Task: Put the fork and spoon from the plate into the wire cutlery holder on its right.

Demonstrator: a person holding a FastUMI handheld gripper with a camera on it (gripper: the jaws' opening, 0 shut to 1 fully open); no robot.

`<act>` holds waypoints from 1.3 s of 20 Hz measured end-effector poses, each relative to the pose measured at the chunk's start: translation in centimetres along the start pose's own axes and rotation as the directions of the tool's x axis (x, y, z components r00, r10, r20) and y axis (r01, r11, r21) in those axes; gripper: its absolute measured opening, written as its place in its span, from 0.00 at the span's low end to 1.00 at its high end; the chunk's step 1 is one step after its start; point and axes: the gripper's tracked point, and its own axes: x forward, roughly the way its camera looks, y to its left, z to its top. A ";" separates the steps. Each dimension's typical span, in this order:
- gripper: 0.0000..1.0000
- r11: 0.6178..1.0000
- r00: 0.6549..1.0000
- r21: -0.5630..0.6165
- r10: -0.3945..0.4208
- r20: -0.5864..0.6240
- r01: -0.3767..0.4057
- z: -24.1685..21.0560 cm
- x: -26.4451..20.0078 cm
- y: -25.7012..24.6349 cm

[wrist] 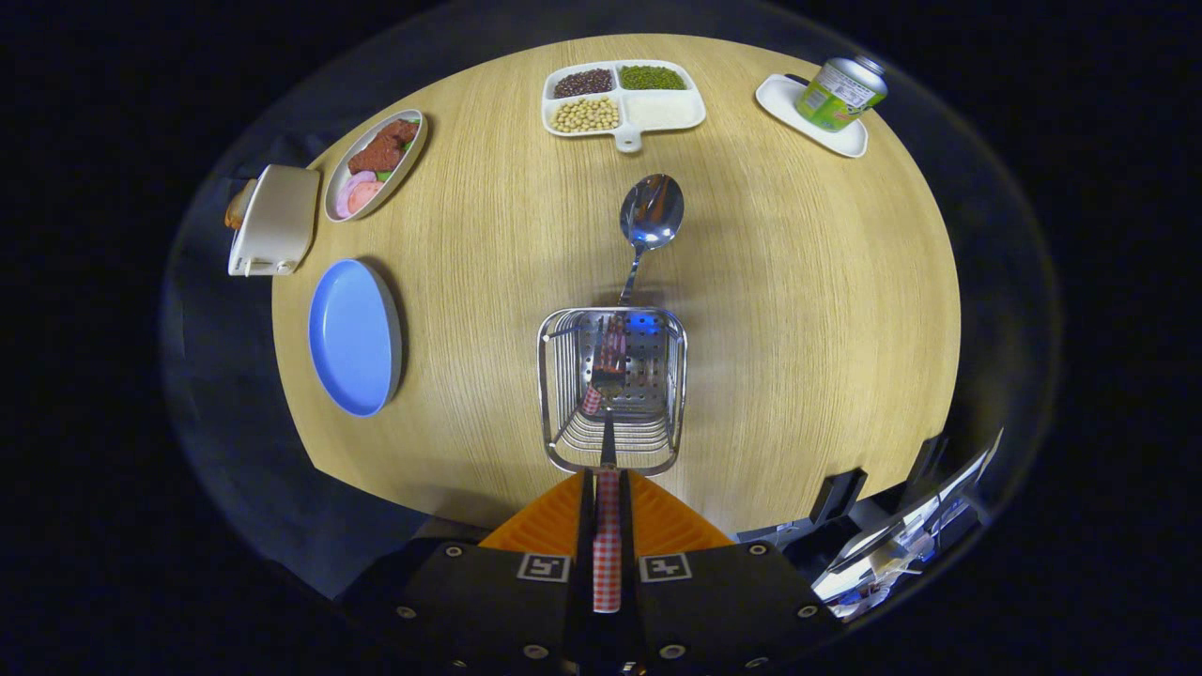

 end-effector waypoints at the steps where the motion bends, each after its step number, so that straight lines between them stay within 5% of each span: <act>1: 0.13 1.000 1.000 0.001 0.003 0.013 -0.003 0.2 -0.1 0.2; 9: 0.19 0.996 0.969 0.086 0.017 0.247 -0.040 3.2 -1.9 0.6; 16: 0.45 0.989 0.860 0.123 0.013 0.510 -0.088 6.3 -5.8 1.1; 21: 0.60 0.997 0.707 0.051 0.005 0.708 -0.059 8.9 -10.9 2.0; 26: 0.74 1.000 0.479 -0.003 0.010 0.878 -0.015 11.0 -17.8 4.6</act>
